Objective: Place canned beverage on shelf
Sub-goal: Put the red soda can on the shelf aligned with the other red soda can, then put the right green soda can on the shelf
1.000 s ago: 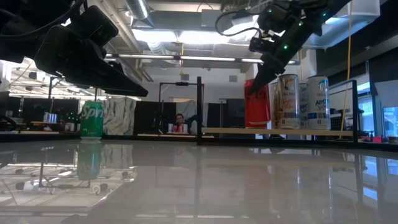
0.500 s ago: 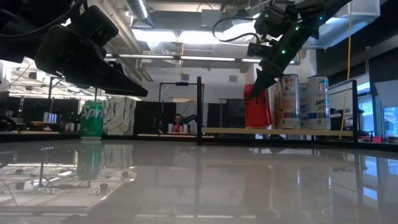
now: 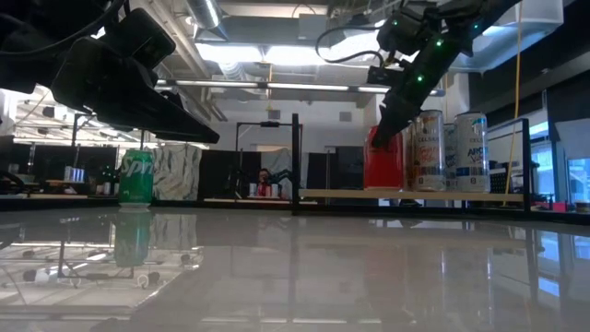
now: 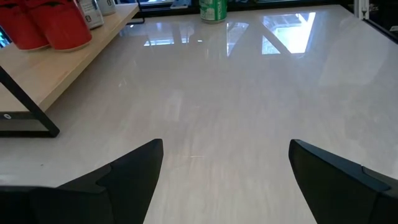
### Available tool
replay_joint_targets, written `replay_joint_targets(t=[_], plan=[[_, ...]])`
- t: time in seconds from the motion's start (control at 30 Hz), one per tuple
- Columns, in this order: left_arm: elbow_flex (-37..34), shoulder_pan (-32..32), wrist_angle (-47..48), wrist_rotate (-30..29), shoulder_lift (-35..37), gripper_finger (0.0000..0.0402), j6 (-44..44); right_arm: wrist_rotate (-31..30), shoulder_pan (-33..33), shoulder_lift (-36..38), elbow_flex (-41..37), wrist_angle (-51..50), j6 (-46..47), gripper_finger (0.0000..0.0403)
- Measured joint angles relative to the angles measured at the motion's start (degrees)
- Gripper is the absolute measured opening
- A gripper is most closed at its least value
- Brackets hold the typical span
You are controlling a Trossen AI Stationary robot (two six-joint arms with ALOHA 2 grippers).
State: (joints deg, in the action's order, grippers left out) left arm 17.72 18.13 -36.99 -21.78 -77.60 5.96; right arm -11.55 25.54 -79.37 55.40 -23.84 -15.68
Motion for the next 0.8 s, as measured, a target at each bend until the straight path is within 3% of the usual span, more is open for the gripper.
replay_joint_targets(t=[0.23,0.43,0.63,0.8], plan=[[0.0,0.0,0.0,0.0,0.0,0.0338,0.1,-0.5,-1.5,0.2,2.5,-2.5,0.0,0.0348],[0.0,0.0,0.0,0.0,0.0,0.0338,-0.1,-4.8,-6.9,1.1,13.1,-16.4,1.4,0.0346],[0.0,0.0,0.0,0.0,0.0,0.0338,-0.1,0.9,-16.1,1.3,25.0,-39.0,17.7,0.0346],[0.0,0.1,-2.0,1.4,0.0,0.0338,-0.1,4.8,-26.5,2.1,27.4,-52.8,33.0,0.0346]])
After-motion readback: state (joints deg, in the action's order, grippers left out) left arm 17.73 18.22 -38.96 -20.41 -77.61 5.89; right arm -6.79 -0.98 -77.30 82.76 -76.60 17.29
